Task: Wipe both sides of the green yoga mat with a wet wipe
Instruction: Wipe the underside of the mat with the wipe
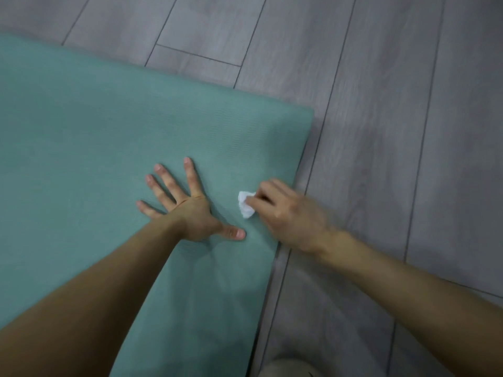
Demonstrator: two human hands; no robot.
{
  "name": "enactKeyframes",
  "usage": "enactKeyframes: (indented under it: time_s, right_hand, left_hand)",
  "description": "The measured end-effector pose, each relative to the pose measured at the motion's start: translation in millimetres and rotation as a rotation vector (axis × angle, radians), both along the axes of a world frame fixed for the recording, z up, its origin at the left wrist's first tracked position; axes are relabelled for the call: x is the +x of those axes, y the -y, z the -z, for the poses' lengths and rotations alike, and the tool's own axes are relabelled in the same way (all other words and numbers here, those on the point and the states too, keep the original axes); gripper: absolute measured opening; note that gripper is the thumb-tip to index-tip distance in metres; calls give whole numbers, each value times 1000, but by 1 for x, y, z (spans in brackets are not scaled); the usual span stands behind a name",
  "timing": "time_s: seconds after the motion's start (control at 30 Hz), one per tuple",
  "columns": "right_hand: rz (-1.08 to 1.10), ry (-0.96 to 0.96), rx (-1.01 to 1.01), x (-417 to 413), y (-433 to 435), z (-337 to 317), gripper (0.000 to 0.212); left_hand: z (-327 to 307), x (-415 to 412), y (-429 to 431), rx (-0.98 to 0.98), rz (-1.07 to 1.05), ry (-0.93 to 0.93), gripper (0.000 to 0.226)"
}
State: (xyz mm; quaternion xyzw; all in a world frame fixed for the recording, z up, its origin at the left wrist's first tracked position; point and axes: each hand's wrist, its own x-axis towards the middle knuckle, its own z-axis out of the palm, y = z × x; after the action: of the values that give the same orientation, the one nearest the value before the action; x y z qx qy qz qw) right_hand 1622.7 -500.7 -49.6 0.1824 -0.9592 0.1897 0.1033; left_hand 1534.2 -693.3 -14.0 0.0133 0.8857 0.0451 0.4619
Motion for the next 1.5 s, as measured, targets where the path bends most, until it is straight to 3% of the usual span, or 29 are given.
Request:
enactKeyframes:
  time_s: [0.07,0.13,0.23,0.37,0.47,0.5,0.57,0.63,0.67,0.8,0.9,1.07,1.17,1.27,1.4,1.43,1.5]
  right_hand:
    - [133,-90,-9,-34,-29,-11,15]
    - [451,-182,-45,-79,-65,-26,21]
    - [663,-127,-147,-98,-67,-23,21]
    - [201,94,-183,-18,14,2,19]
    - [-26,62,-74,-7,5,-5,16]
    - [56,-6,-50,-24,-14,-8,16]
    - [420,-138,-63,-65,-60,-16,17]
    - [719,-160,-150,-90,-83,-22,21]
    - [767,-149,-193,-91,-77,-20,22]
    - [662,15,-293,-41,-38,-9,19]
    - [641,29,-280,-6,-47,-22,20]
    - [673,-196,-289,-43,-48,-44,27]
    - [469,-67,-173,-69,-13,-17,21]
    - [334,59,-127,-50,16,13,31]
    - [90,73,-60,-35,9,8,30]
    - [78,51,-13,-44,-2,4,26]
    - [273,-45,-30,-79,-30,-6,17]
  left_hand:
    - [-1,0,0,5,1,1,189]
    - [-1,0,-1,11,0,-3,189]
    - [-1,1,1,17,-5,-9,190]
    - [2,1,0,20,-15,-22,190]
    - [0,2,0,20,-8,-23,189]
    - [-1,2,0,28,-5,-23,189]
    - [-2,3,0,37,-2,-29,189]
    - [-2,4,0,35,-10,-33,189]
    - [-2,5,1,33,-14,-36,189]
    - [-2,4,0,24,-18,-33,190]
    - [-3,4,1,23,-11,-33,190]
    - [-2,4,0,17,-14,-29,190]
    - [-2,4,2,17,-16,-33,190]
    - [0,4,2,21,-17,-46,190]
    - [2,4,1,14,-31,-48,191]
    - [2,4,1,17,-32,-45,191]
    - [1,4,0,18,-30,-40,190]
